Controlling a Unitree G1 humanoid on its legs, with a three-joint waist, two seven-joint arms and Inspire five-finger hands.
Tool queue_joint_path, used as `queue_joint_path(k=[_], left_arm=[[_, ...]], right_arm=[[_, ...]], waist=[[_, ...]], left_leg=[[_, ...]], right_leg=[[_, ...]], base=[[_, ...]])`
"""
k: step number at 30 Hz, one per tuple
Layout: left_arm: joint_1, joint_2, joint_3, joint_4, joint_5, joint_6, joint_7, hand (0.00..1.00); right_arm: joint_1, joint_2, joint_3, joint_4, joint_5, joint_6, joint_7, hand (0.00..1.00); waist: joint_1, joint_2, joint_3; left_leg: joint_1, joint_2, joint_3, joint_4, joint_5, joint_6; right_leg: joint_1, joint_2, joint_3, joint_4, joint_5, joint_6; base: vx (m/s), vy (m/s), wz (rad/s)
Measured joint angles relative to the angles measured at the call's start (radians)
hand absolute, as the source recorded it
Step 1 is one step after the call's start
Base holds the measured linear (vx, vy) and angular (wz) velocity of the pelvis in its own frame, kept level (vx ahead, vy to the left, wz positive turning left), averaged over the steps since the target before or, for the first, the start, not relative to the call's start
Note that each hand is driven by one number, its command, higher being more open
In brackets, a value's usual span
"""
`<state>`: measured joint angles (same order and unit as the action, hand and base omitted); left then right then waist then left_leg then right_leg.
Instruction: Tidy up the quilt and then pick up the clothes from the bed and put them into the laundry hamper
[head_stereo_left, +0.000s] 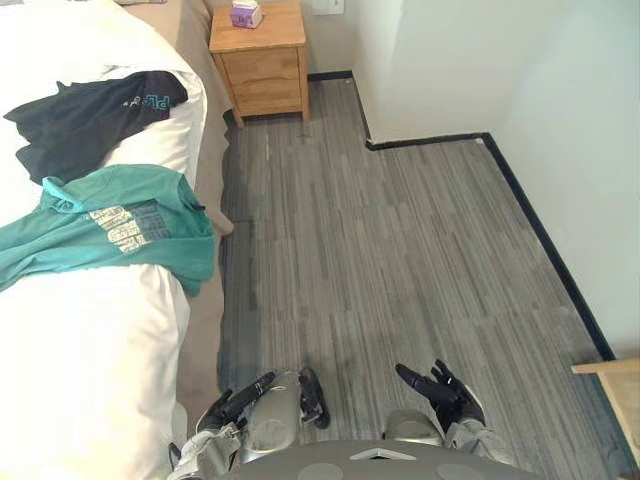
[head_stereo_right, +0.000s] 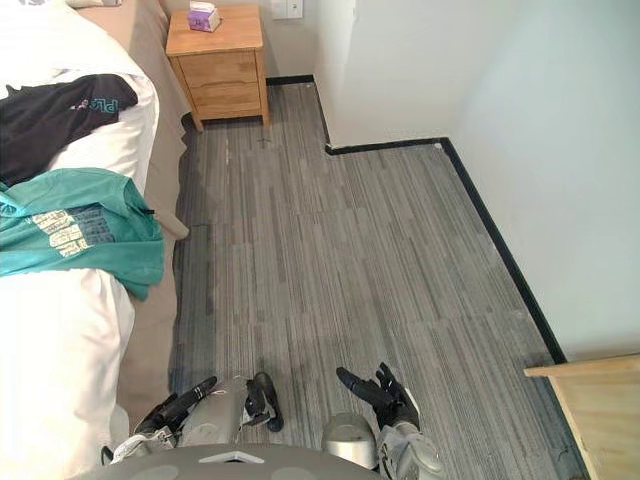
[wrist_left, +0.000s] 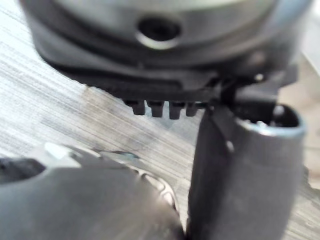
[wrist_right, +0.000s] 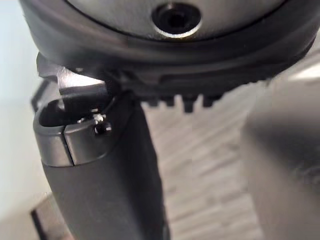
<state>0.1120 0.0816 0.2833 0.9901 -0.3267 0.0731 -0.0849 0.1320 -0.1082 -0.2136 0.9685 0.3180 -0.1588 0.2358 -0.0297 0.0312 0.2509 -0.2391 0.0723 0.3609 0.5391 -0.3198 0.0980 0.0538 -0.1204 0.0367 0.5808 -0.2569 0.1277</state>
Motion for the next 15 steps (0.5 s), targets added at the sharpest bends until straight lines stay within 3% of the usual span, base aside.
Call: queue_joint_path(k=[1, 2, 5, 7, 8, 10, 12, 14, 15], left_arm=[[-0.001, 0.018, -0.019, 0.008, 0.026, 0.006, -0.009, 1.0], [-0.008, 0.038, -0.053, 0.024, 0.039, 0.015, -0.014, 1.0], [-0.015, 0.052, -0.118, 0.051, 0.095, 0.012, -0.011, 1.0], [-0.025, 0.057, -0.154, 0.051, 0.102, 0.01, -0.011, 1.0], [-0.046, 0.06, -0.171, 0.048, 0.102, 0.009, -0.012, 1.0], [-0.075, 0.056, -0.182, 0.033, 0.101, 0.01, -0.014, 1.0], [-0.084, 0.029, -0.178, 0.013, 0.102, 0.013, -0.014, 1.0], [-0.063, 0.006, -0.151, 0.01, 0.103, 0.016, -0.01, 1.0], [-0.046, 0.003, -0.117, -0.003, 0.103, 0.025, -0.014, 1.0]], right_arm=[[-0.009, 0.009, 0.0, 0.011, -0.001, 0.004, -0.001, 1.0], [-0.02, 0.017, 0.0, 0.012, -0.031, 0.006, 0.002, 1.0], [-0.029, 0.003, -0.001, 0.015, -0.04, 0.008, 0.007, 1.0], [-0.042, -0.004, 0.0, 0.015, -0.036, 0.006, 0.009, 1.0], [-0.052, -0.004, 0.0, 0.013, -0.025, 0.005, 0.01, 1.0], [-0.055, -0.001, 0.011, 0.008, 0.005, 0.001, 0.012, 1.0], [-0.041, 0.013, 0.012, -0.006, 0.033, -0.005, 0.015, 1.0], [-0.004, 0.028, 0.014, -0.026, 0.047, -0.024, 0.015, 1.0], [0.033, 0.044, 0.033, -0.047, 0.048, -0.043, 0.015, 1.0]], waist=[[-0.002, -0.02, -0.012], [-0.006, -0.041, -0.018], [-0.016, -0.024, -0.01], [-0.017, -0.006, -0.002], [-0.022, 0.003, 0.002], [-0.027, 0.01, 0.01], [-0.031, -0.004, 0.019], [-0.032, -0.028, 0.024], [-0.035, -0.057, 0.014]], left_leg=[[0.013, -0.031, 0.006, -0.03, -0.003, 0.005], [0.062, -0.077, 0.017, -0.094, 0.006, -0.005], [0.212, -0.112, 0.025, -0.213, 0.035, 0.013], [0.289, -0.106, 0.013, -0.269, 0.042, 0.001], [0.309, -0.093, -0.006, -0.289, 0.046, -0.011], [0.327, -0.081, -0.027, -0.317, 0.047, -0.018], [0.378, -0.082, -0.056, -0.36, 0.037, -0.035], [0.436, -0.093, -0.08, -0.36, 0.014, -0.074], [0.478, -0.104, -0.112, -0.347, -0.011, -0.113]], right_leg=[[-0.038, -0.012, 0.013, 0.12, 0.038, 0.063], [-0.107, -0.046, 0.002, 0.332, 0.077, 0.082], [-0.166, -0.086, -0.094, 0.456, 0.044, 0.017], [-0.208, -0.054, -0.169, 0.354, 0.005, -0.033], [-0.237, -0.012, -0.221, 0.202, -0.014, -0.053], [-0.29, 0.056, -0.251, -0.059, -0.006, -0.056], [-0.35, 0.102, -0.22, -0.326, 0.134, -0.081], [-0.36, 0.105, -0.192, -0.373, 0.234, -0.096], [-0.358, 0.094, -0.188, -0.325, 0.314, -0.155]], base=[[0.37, 0.129, -0.14], [0.36, 0.129, -0.15], [0.39, 0.136, -0.13], [0.38, 0.093, -0.04], [0.24, 0.026, 0.25], [0.26, -0.004, 0.38], [0.39, -0.059, 0.44], [0.38, -0.139, 0.61], [0.43, -0.205, 0.78]])
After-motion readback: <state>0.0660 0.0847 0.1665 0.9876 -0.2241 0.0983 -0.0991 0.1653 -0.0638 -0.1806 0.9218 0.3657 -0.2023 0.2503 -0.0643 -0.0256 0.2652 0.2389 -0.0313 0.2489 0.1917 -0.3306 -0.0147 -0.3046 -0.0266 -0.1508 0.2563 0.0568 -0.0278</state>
